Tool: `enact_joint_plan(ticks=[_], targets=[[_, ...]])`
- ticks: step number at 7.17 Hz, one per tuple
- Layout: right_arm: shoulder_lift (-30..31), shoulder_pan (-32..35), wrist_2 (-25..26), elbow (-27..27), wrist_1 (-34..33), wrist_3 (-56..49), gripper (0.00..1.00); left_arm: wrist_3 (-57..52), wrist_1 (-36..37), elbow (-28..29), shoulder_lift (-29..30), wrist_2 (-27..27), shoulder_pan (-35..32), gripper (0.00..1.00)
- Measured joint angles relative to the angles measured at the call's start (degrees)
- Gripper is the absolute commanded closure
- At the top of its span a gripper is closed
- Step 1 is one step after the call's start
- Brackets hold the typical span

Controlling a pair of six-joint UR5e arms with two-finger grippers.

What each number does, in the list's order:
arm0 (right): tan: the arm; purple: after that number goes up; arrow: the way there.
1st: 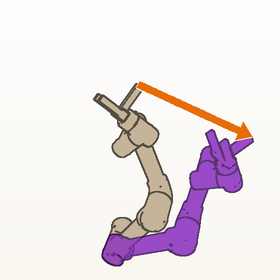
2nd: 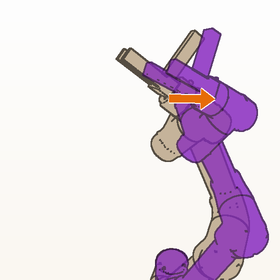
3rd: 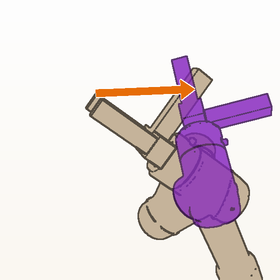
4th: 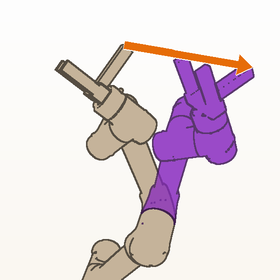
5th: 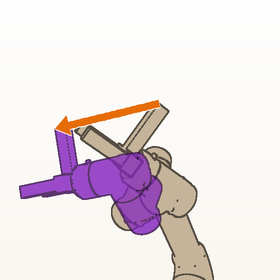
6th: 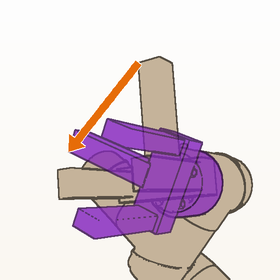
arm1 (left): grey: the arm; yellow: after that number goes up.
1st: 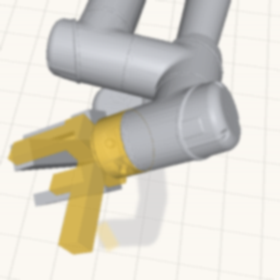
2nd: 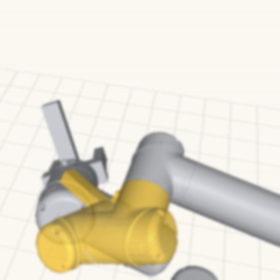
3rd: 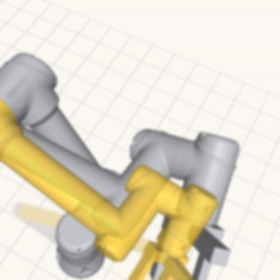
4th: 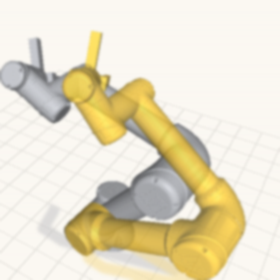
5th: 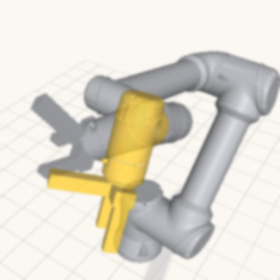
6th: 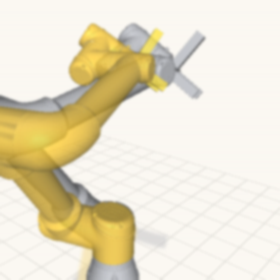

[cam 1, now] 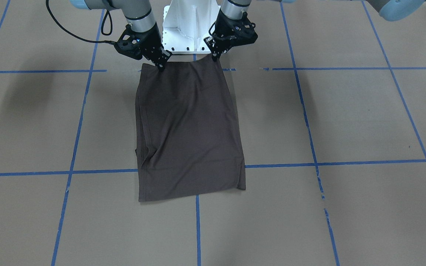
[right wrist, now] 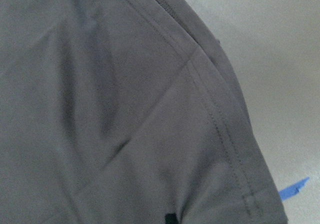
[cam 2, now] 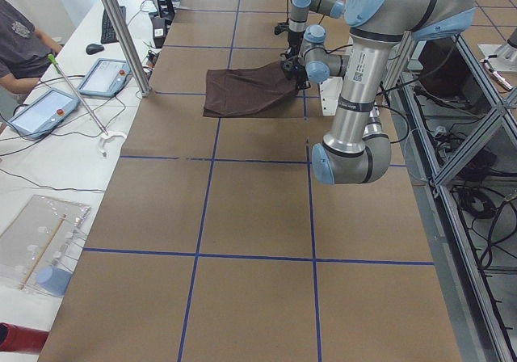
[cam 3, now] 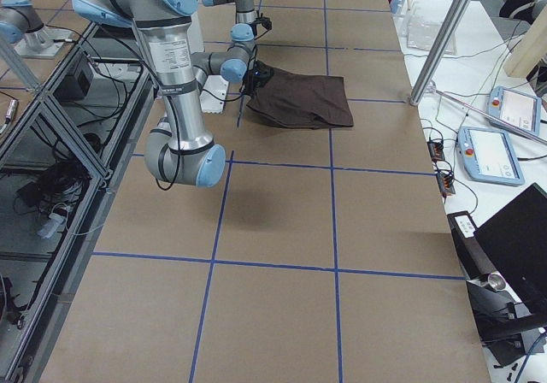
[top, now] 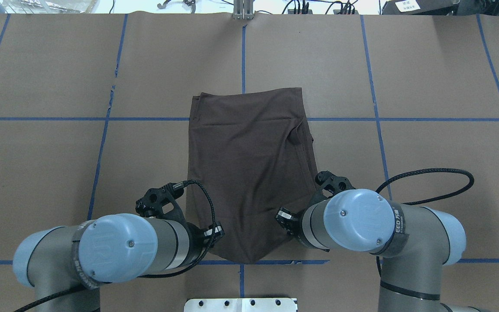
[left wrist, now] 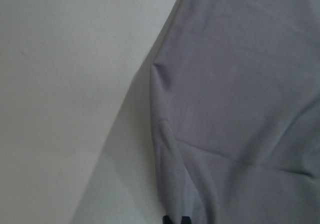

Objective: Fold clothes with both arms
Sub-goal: 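Lift the near edge with both grippers and fold it away from the robot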

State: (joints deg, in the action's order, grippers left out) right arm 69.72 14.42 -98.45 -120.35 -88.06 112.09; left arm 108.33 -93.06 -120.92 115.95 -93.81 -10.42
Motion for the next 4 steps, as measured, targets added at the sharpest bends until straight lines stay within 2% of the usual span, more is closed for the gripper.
enact_joint_plan(ticks=[2, 4], targets=[[1.69, -2.41, -0.10, -3.06, 0.18, -0.13, 1.00, -0.02, 4.21, -3.86, -0.18, -0.02, 2.72, 1.00], [0.90, -0.23, 0.14, -1.90, 0.64, -0.60, 1.00, -0.10, 5.06, -4.82, 0.05, -0.26, 0.94, 1.00]])
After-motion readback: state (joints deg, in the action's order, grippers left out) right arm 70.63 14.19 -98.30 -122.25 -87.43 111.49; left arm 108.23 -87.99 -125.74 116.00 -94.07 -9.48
